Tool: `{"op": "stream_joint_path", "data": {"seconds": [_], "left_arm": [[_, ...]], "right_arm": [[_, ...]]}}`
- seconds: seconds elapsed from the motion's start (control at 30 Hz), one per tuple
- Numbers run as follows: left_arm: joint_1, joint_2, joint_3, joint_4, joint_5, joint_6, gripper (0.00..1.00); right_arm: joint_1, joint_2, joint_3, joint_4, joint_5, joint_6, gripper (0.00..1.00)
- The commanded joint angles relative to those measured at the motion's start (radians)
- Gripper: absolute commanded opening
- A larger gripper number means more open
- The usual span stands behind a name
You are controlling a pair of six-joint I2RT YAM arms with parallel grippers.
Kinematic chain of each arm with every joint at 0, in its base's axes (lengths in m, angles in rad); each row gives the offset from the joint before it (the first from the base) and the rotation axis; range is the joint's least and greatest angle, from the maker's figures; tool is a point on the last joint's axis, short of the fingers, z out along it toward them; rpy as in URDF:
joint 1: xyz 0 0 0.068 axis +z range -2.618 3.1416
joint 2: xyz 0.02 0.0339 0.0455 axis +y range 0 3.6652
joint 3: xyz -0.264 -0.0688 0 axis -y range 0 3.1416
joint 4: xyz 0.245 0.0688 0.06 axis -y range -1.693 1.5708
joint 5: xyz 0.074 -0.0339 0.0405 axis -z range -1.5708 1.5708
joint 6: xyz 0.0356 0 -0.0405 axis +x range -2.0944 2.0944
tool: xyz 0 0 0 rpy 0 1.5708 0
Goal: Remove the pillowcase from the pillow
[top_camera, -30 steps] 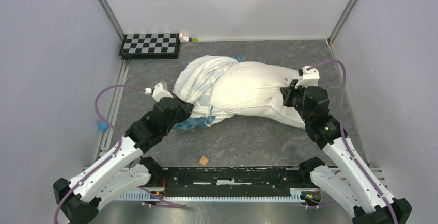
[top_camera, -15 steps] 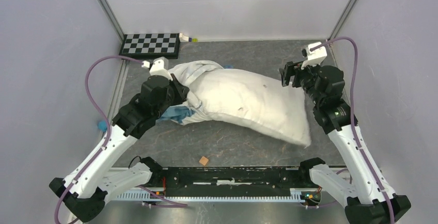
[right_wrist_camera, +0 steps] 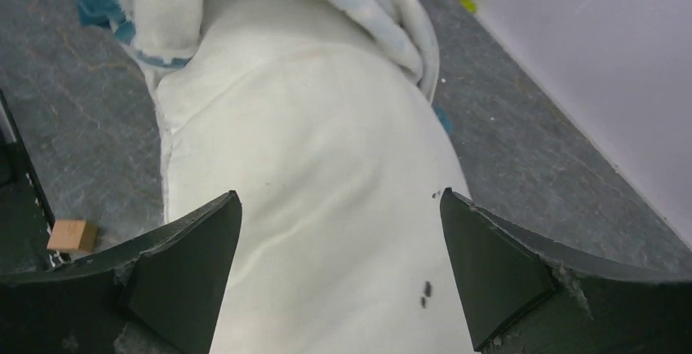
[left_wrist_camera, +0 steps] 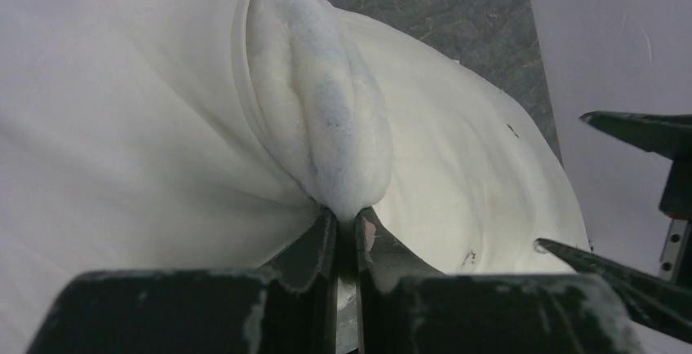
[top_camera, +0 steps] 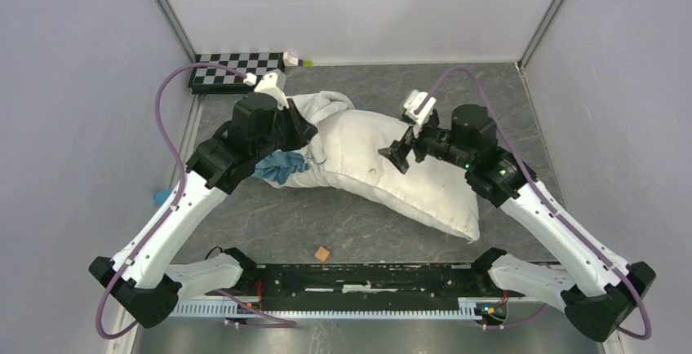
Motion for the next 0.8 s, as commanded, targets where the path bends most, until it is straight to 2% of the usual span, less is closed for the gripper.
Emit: {"op": "stream_joint_path", "data": {"seconds": [0.0,0.2,0.3,0.47,0.5,0.53,0.6,0.63,0.77], "left_arm": [[-0.002,0.007,0.108,0.065,0.033,0.043,0.02],[-0.002,0.016,0.139,0.056,0.027,0.059,0.02],[-0.003,0.018,0.151,0.043,0.015,0.071,0.02],[-0.002,0.015,0.171,0.011,-0.048,0.113,0.03],[-0.002,0.015,0.177,-0.003,-0.073,0.124,0.03],[-0.002,0.017,0.184,-0.020,-0.105,0.137,0.03],[-0.002,0.025,0.199,-0.060,-0.177,0.173,0.02],[-0.002,0.028,0.201,-0.080,-0.217,0.189,0.03],[-0.003,0.038,0.173,-0.148,-0.386,0.258,0.02]], "right_arm": [[0.124,0.036,0.025,-0.025,0.068,-0.098,0.98],[0.326,0.140,0.034,-0.042,0.271,-0.181,0.98],[0.354,0.195,0.028,-0.048,0.361,-0.192,0.98],[0.356,0.220,-0.048,-0.005,0.417,-0.200,0.98],[0.355,0.221,-0.060,0.008,0.455,-0.192,0.94],[0.355,0.222,-0.067,0.020,0.492,-0.179,0.80],[0.355,0.214,-0.069,0.047,0.592,-0.131,0.16],[0.355,0.200,-0.072,0.073,0.651,-0.105,0.00],[0.333,0.116,-0.065,0.131,0.744,-0.035,0.00]]}}
